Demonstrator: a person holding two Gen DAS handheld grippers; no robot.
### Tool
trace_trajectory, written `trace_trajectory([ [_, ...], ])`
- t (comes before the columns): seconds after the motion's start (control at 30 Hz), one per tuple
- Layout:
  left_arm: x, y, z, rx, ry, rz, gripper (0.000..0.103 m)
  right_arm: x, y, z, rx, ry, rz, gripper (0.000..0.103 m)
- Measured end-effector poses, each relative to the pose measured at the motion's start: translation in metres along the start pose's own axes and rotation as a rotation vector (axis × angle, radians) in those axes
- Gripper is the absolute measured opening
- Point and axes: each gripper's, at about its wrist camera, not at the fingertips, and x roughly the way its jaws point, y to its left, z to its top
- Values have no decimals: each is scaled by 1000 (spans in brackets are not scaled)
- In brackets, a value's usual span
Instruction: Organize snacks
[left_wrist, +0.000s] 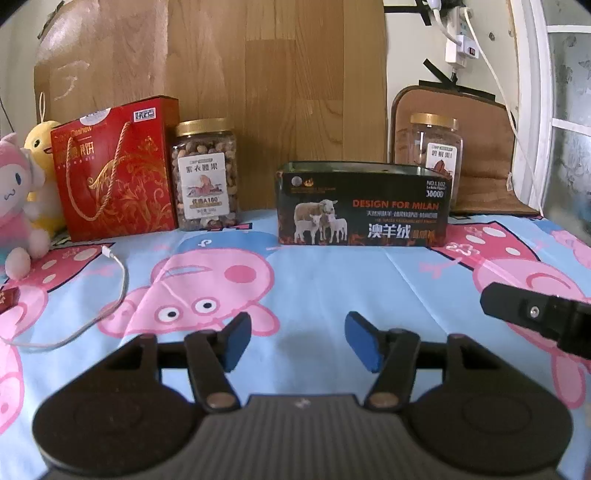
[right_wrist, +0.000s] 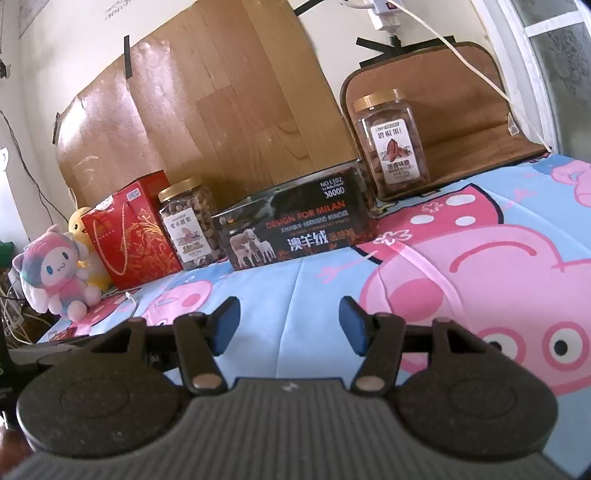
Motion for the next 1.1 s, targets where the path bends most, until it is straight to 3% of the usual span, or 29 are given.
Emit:
trace_trajectory([
  [0.17,-3,1,0,-2,-19,-8,62,-1,1,0,1,-1,-7,62],
  [0.33,-10,2,-1,-5,-55,-14,75,-3,1,0,-2,1,-24,62],
  [0.5,-8,2,0,0,-45,-26,76,4,-3,2,24,35,-27,62],
  [1.1,-14,-3,-2,45,-81,-41,86,-1,-7,2,70,26,-4,62],
])
